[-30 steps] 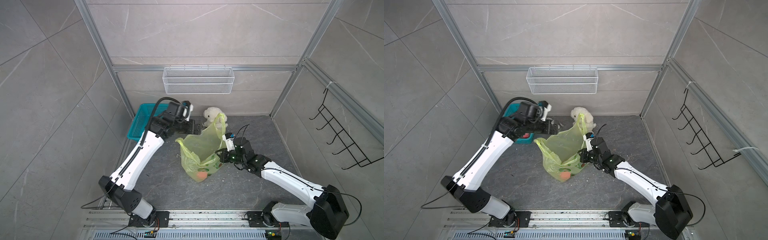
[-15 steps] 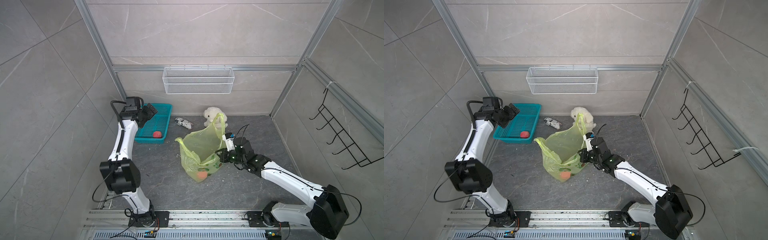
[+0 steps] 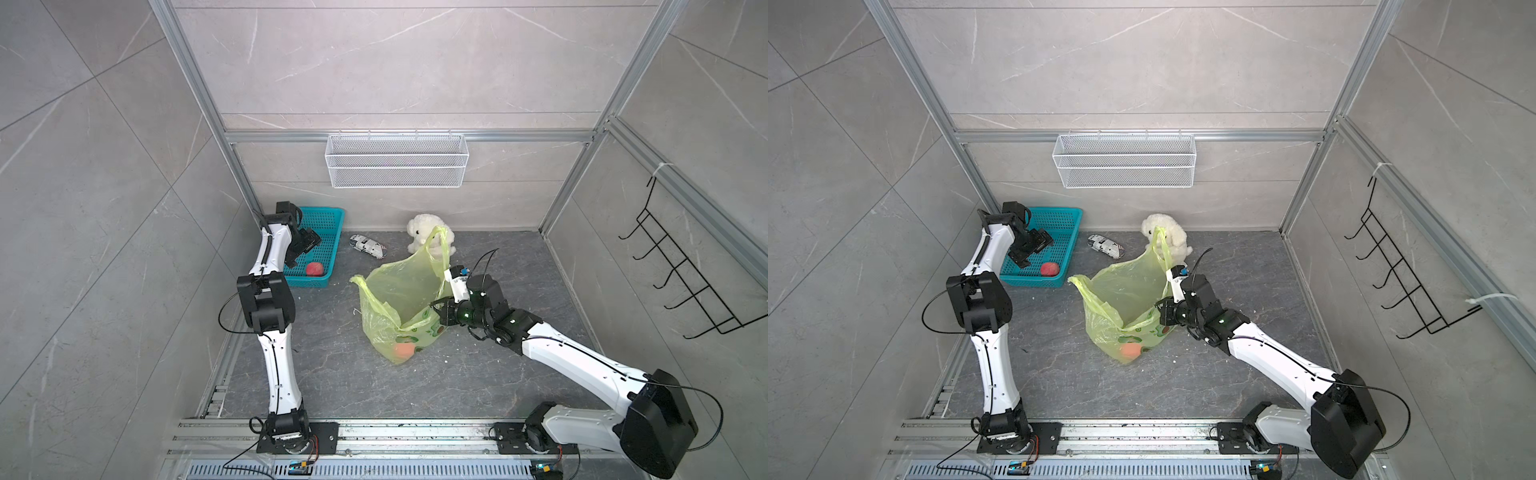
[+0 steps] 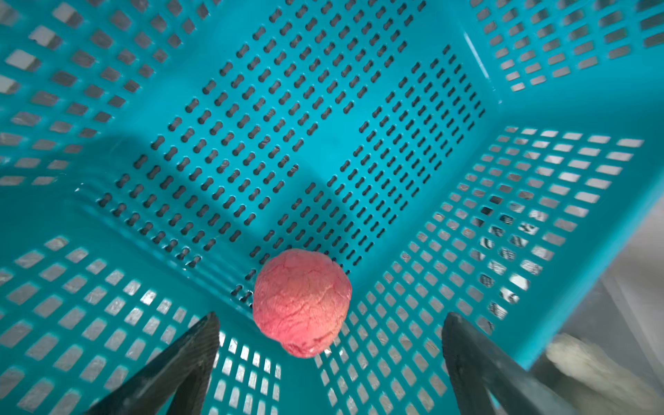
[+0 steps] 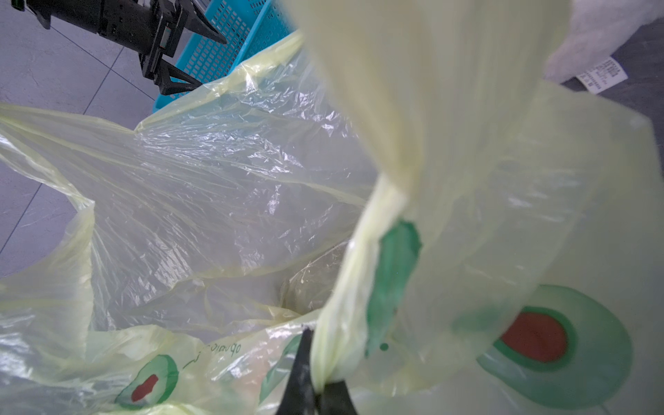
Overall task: Place the peach into a plastic bag & tie a knot
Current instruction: Pick up the peach from the basket.
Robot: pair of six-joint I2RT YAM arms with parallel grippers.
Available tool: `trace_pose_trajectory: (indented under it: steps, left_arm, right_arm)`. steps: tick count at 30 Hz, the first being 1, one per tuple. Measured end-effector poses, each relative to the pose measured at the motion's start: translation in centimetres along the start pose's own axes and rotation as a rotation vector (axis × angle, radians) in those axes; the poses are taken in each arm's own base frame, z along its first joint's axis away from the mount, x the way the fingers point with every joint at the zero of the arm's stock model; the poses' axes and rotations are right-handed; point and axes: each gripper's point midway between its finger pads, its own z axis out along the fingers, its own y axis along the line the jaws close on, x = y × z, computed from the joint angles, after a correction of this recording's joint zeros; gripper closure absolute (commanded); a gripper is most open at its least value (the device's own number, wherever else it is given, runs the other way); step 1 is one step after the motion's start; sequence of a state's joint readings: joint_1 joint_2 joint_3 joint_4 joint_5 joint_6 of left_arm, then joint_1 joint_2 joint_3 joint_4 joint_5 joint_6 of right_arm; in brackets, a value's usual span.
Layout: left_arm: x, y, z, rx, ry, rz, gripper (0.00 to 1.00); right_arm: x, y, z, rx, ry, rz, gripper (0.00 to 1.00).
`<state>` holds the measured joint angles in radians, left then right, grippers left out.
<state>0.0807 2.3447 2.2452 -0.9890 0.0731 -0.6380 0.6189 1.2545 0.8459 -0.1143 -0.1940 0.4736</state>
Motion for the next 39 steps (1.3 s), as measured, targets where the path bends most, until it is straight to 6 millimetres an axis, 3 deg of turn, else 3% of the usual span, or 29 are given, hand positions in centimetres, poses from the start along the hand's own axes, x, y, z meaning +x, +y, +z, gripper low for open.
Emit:
trace_pose_trajectory:
  steps: [9, 14, 18, 21, 26, 29, 32, 36, 39]
  left_arm:
    - [2.9, 1.1, 5.0, -0.064, 0.113, 0.022, 0.23]
    - [3.2, 0.5, 5.2, -0.051, 0.117, 0.025, 0.45]
    - [3.0, -0.1, 5.5, -0.021, 0.112, 0.008, 0.71]
    - [2.9, -0.3, 5.8, -0.002, 0.098, -0.003, 0.85]
    - [2.6, -0.6, 4.5, 0.016, 0.068, -0.012, 0.91]
    - [2.5, -1.0, 2.1, 0.044, 0.029, -0.006, 0.91]
    - [2.9, -1.1, -2.8, 0.090, -0.038, 0.003, 0.91]
    - [3.3, -2.7, -12.3, 0.222, -0.176, 0.040, 0.92]
    - [5.0, -4.5, -19.8, 0.348, -0.283, 0.111, 0.92]
  right_arm:
    - [0.1, 0.0, 0.1, 0.000, 0.004, -0.001, 1.00]
    - [0.3, -0.1, 0.3, 0.004, 0.012, 0.001, 1.00]
    - [0.4, -0.1, 0.4, 0.004, 0.014, 0.000, 1.00]
    - [0.4, -0.1, 0.4, 0.004, 0.014, -0.003, 1.00]
    - [0.4, -0.1, 0.4, 0.004, 0.014, -0.003, 1.00]
    - [0.4, -0.1, 0.4, 0.004, 0.014, -0.004, 1.00]
    - [0.4, -0.1, 0.4, 0.004, 0.013, -0.004, 1.00]
    - [0.4, -0.1, 0.4, 0.004, 0.013, -0.004, 1.00]
    - [0.3, -0.1, 0.4, 0.007, 0.012, -0.004, 1.00]
